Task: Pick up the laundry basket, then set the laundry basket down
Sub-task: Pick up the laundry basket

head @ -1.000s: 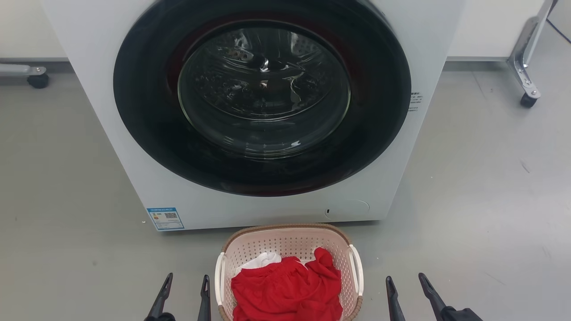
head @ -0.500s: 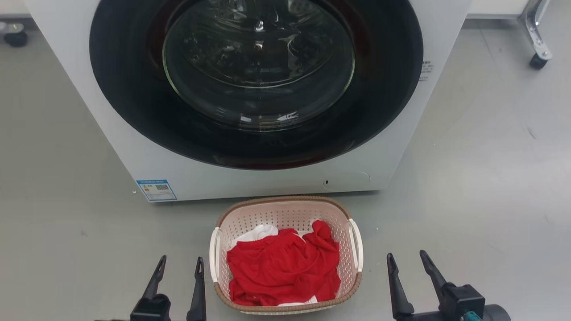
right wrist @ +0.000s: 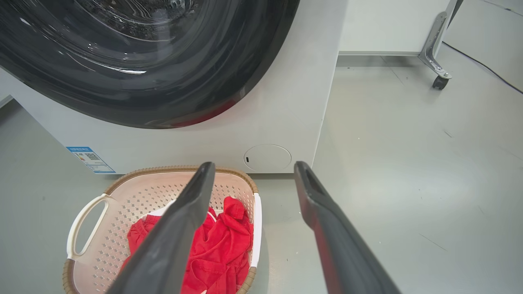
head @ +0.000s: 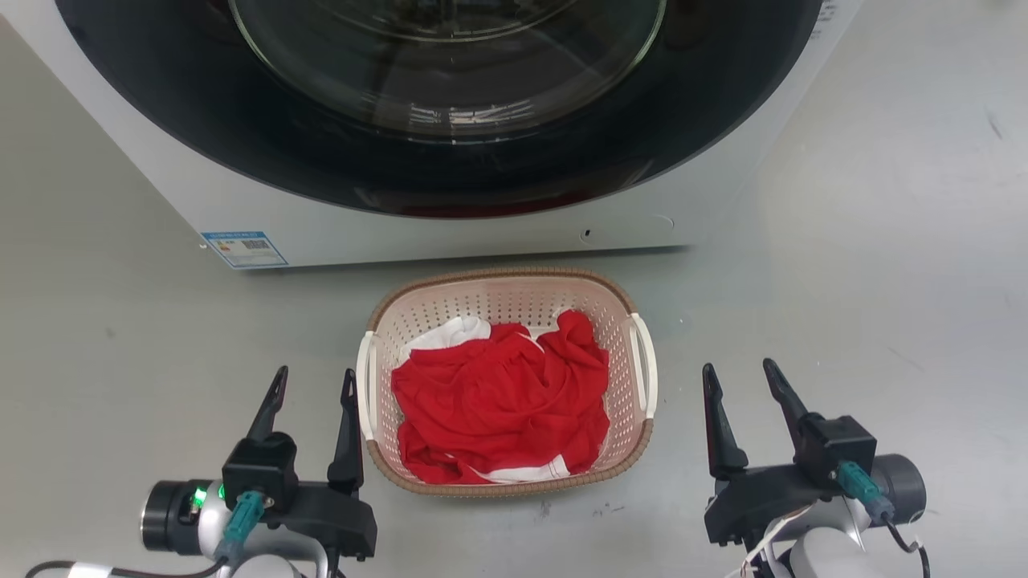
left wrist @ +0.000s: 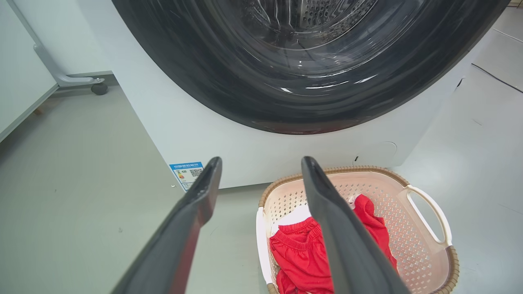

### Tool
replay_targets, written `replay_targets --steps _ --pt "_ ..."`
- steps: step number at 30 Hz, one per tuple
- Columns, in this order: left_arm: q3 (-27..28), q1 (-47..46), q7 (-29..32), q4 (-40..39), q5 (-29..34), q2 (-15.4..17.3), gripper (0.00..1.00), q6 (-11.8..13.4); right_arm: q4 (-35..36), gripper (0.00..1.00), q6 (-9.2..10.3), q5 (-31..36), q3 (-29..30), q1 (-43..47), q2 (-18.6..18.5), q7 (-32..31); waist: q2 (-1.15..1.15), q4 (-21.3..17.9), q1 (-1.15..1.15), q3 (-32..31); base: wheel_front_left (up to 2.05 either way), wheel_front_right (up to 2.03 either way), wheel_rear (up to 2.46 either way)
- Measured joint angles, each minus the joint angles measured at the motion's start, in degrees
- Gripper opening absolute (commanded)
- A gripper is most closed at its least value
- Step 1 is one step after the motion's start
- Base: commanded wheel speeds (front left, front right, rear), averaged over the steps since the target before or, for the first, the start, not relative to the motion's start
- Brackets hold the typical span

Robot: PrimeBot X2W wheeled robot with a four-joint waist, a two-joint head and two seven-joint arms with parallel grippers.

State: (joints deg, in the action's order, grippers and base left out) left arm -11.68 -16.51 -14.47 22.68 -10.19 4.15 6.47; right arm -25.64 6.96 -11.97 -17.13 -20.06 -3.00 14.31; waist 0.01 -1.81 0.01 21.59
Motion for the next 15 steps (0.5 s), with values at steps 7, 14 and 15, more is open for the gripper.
replay_targets --steps 7,14,15 --pt "0.8 -6.1 0.3 4.0 -0.3 -0.2 1.00 0.0 -4.3 1.00 -0.44 0.0 0.8 -7.4 0.0 0.2 0.00 -0.2 0.00 5.9 0.00 0.00 0.00" --pt "1.2 -11.4 0.8 7.5 -0.7 -0.6 1.00 0.0 -7.7 1.00 -0.49 -0.2 1.4 -13.6 -0.1 0.2 0.00 -0.4 0.00 11.8 0.00 0.00 0.00" --pt "1.2 -12.0 0.8 8.0 -0.7 -0.7 1.00 0.0 -8.1 1.00 -0.49 -0.2 1.4 -14.3 -0.1 0.2 0.00 -0.4 0.00 12.7 0.00 0.00 0.00"
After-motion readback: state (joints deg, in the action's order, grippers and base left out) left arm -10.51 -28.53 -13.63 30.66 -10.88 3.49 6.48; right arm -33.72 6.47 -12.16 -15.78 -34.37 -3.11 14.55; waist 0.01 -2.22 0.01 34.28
